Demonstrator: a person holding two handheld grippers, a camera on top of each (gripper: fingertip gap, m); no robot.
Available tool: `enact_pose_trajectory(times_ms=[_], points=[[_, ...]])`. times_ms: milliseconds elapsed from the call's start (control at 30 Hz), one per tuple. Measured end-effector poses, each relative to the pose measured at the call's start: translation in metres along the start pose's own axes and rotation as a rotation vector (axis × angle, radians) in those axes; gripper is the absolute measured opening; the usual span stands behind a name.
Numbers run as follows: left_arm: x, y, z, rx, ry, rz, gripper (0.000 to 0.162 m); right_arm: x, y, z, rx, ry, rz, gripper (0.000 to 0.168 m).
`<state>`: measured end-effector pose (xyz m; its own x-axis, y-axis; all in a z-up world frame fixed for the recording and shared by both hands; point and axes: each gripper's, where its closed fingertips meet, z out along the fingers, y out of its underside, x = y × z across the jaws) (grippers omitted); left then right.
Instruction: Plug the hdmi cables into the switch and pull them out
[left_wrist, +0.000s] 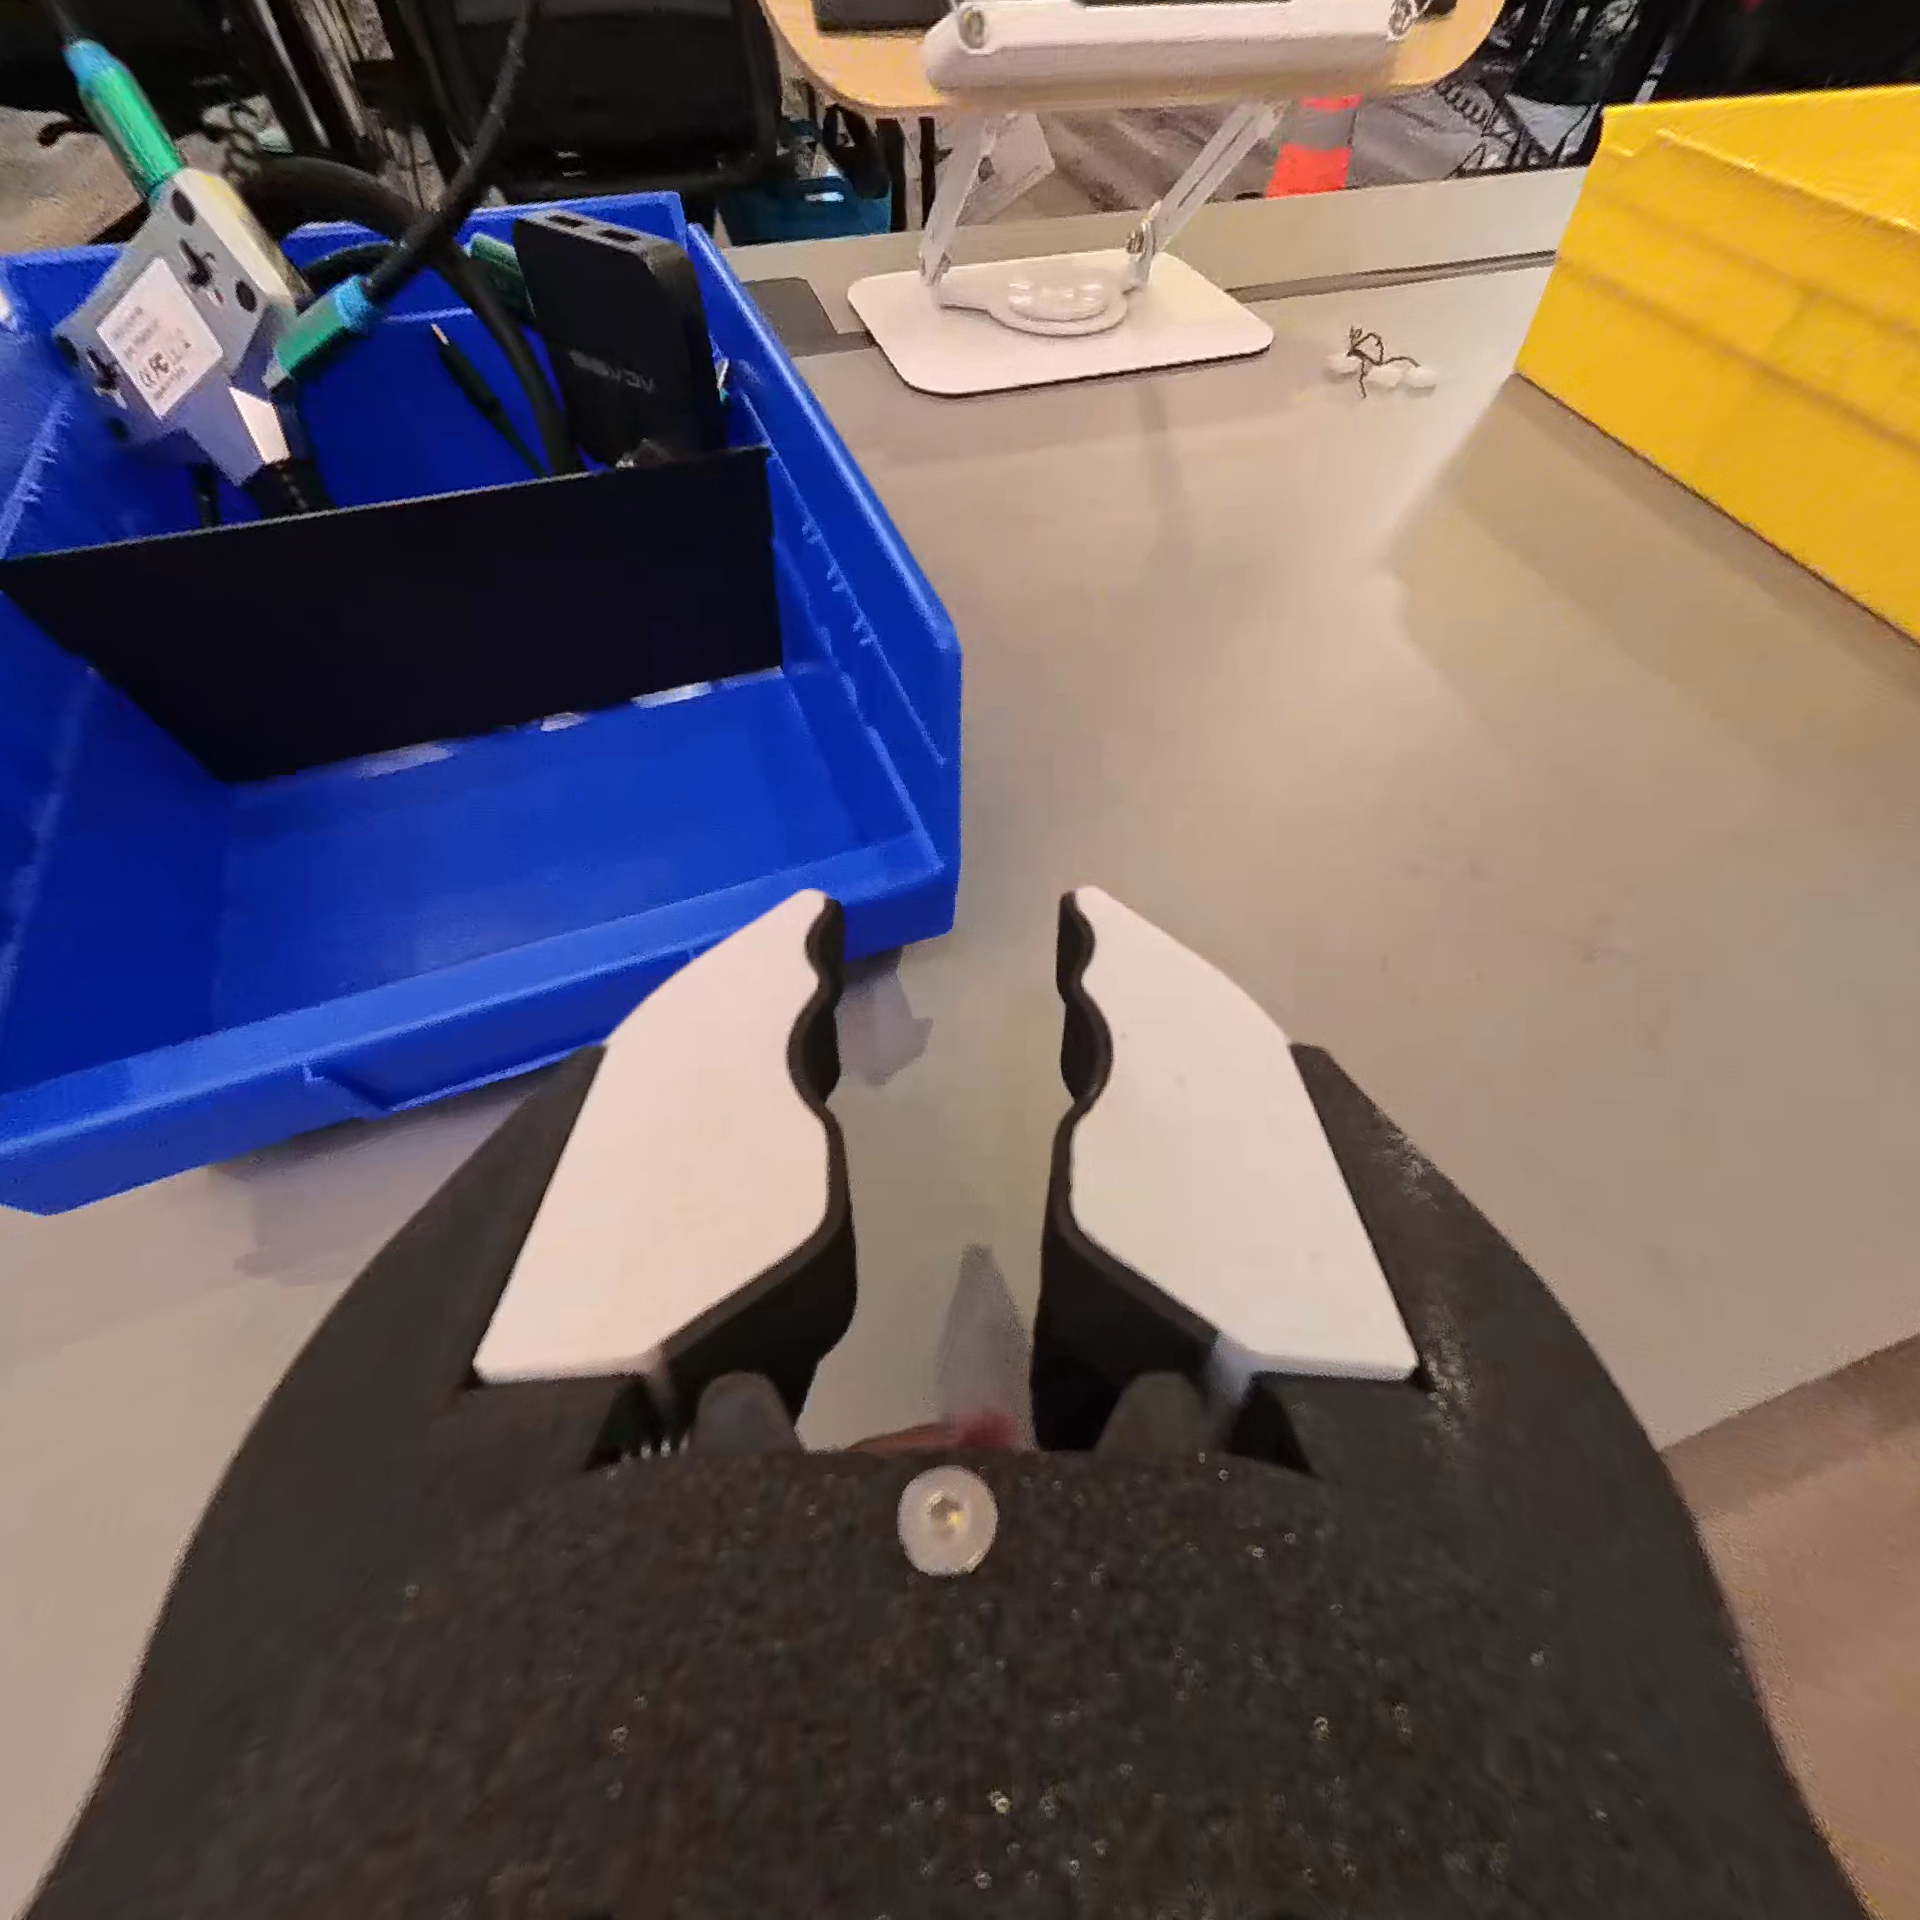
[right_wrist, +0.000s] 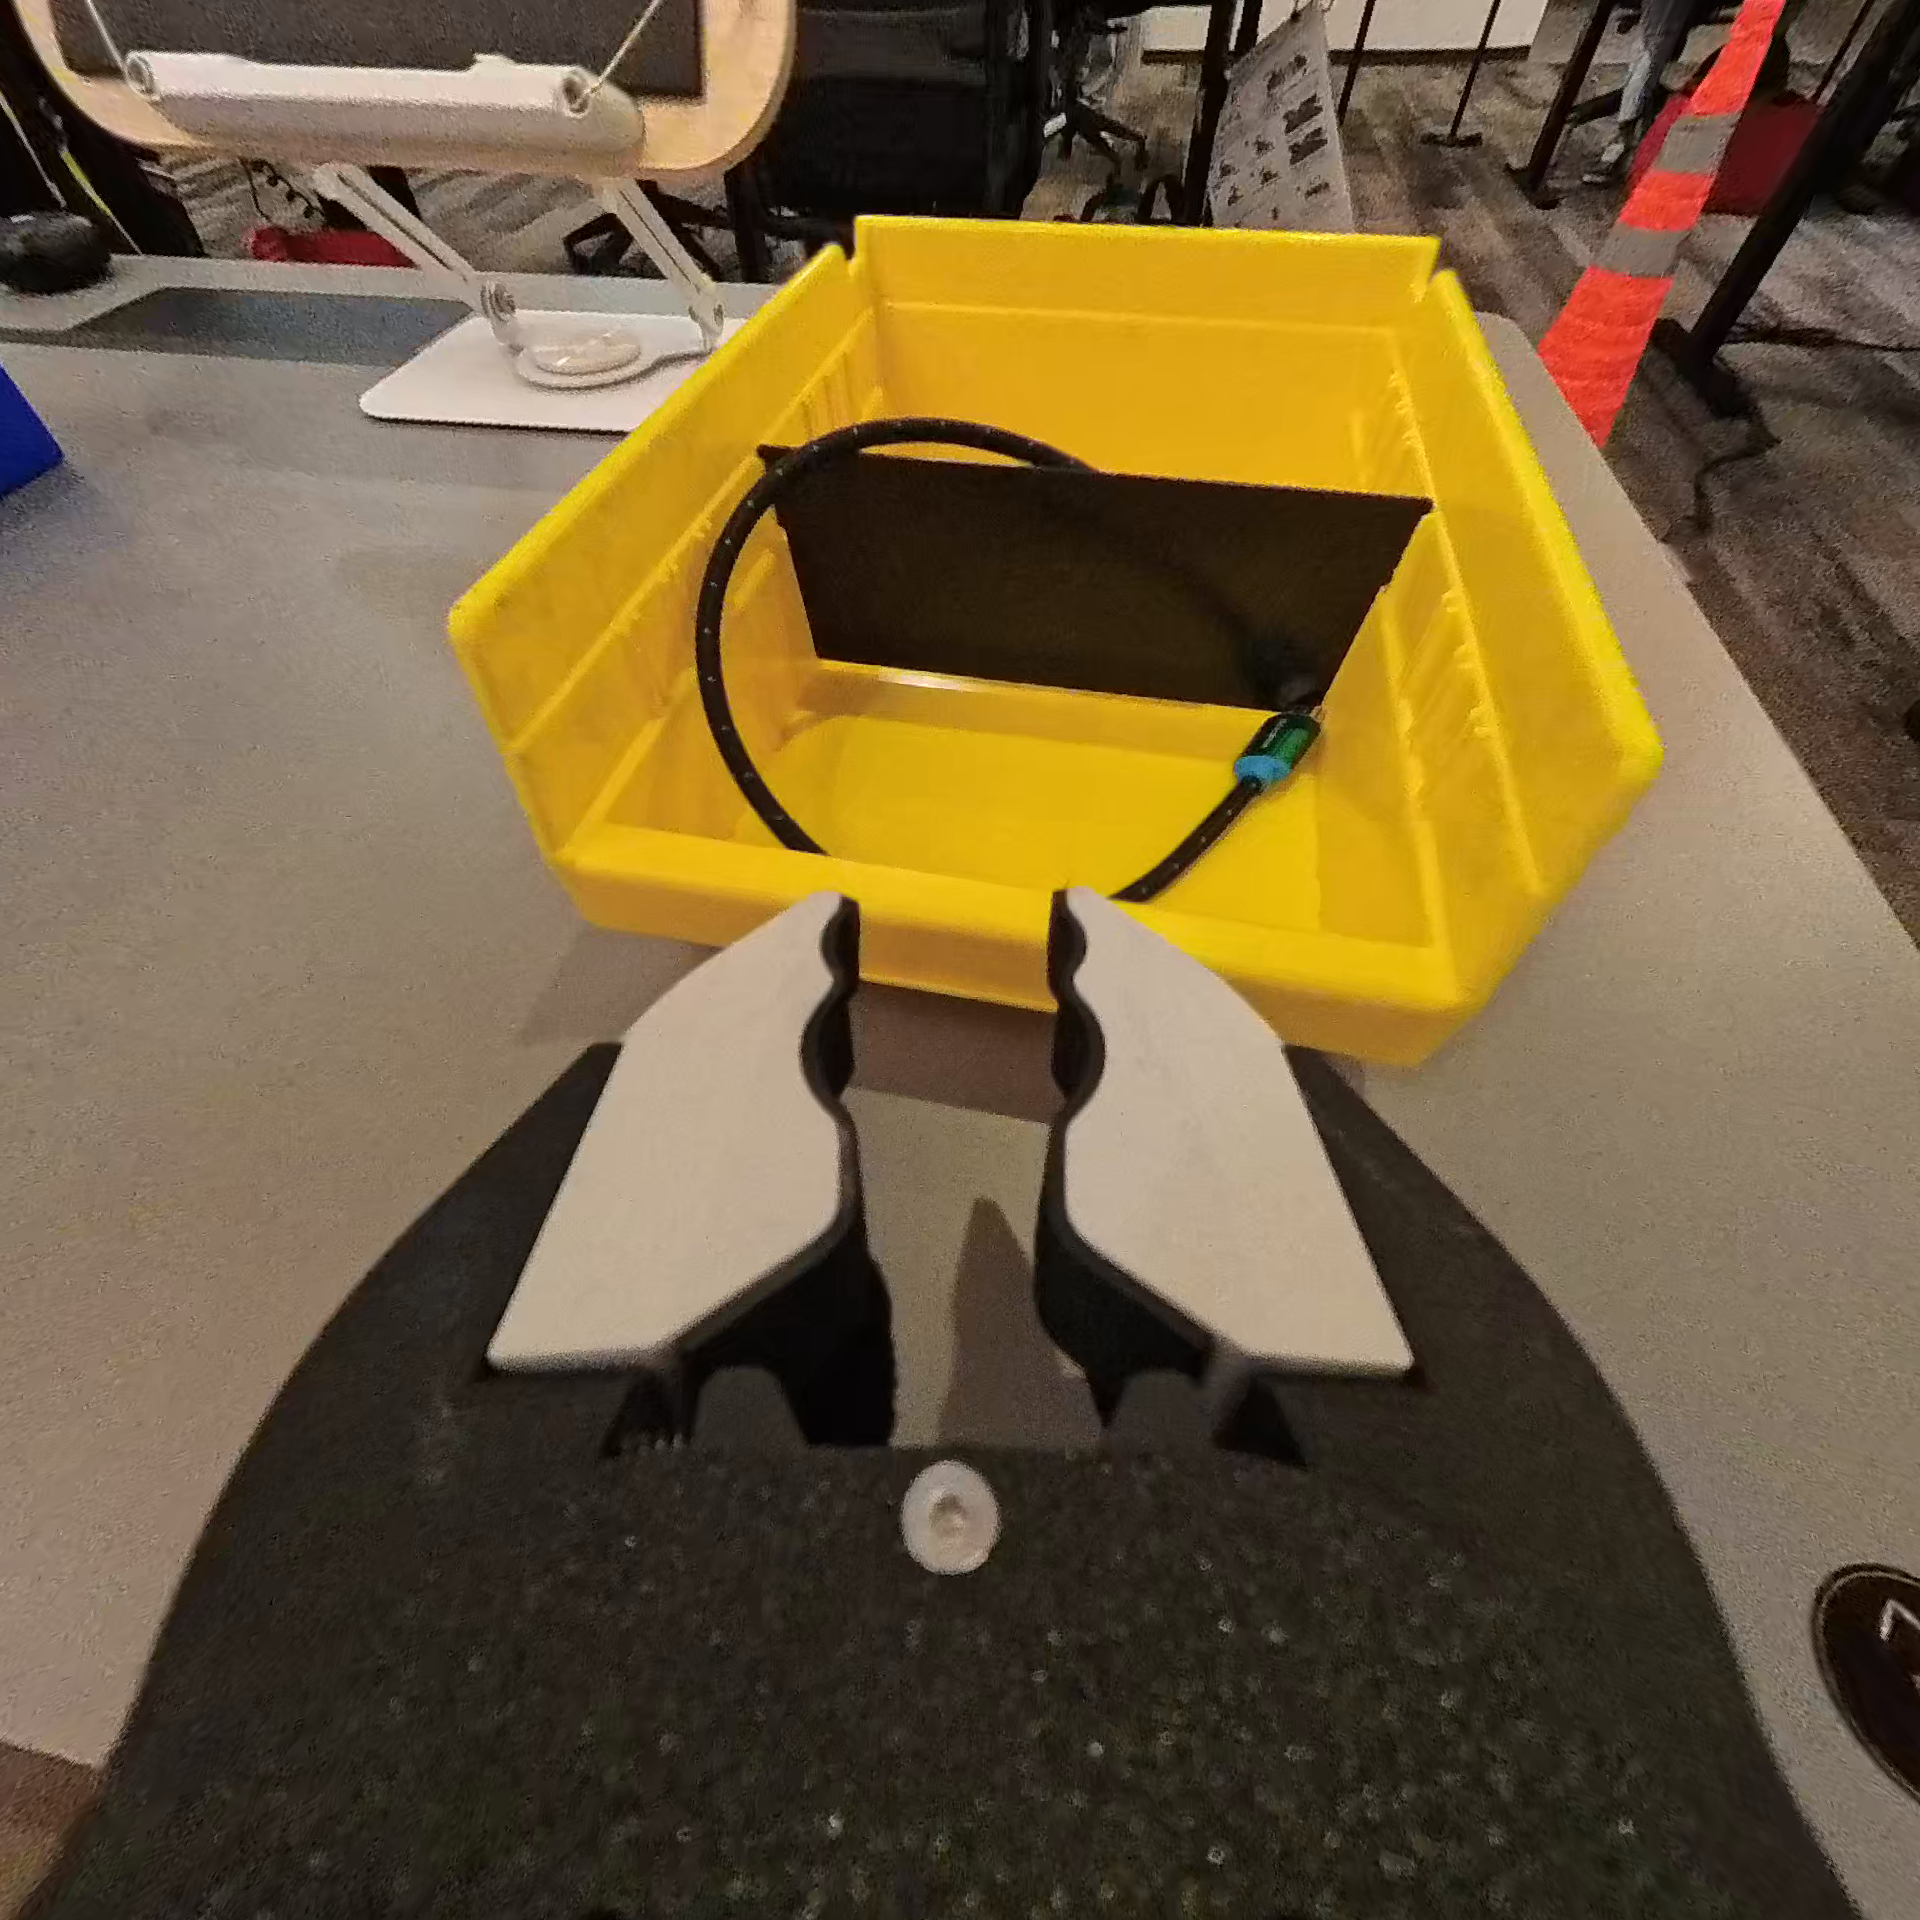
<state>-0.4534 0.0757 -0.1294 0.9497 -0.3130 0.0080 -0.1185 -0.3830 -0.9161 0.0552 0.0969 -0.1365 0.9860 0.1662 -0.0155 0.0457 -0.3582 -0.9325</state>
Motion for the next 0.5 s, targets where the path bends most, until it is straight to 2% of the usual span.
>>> enact_pose_trajectory(times_ms=[500], points=[[-0.012, 0.021, -0.005, -0.055, 0.047, -0.104, 0.038, -0.032, -0.006, 0.014, -0.005, -0.034, -0.096, 0.028]])
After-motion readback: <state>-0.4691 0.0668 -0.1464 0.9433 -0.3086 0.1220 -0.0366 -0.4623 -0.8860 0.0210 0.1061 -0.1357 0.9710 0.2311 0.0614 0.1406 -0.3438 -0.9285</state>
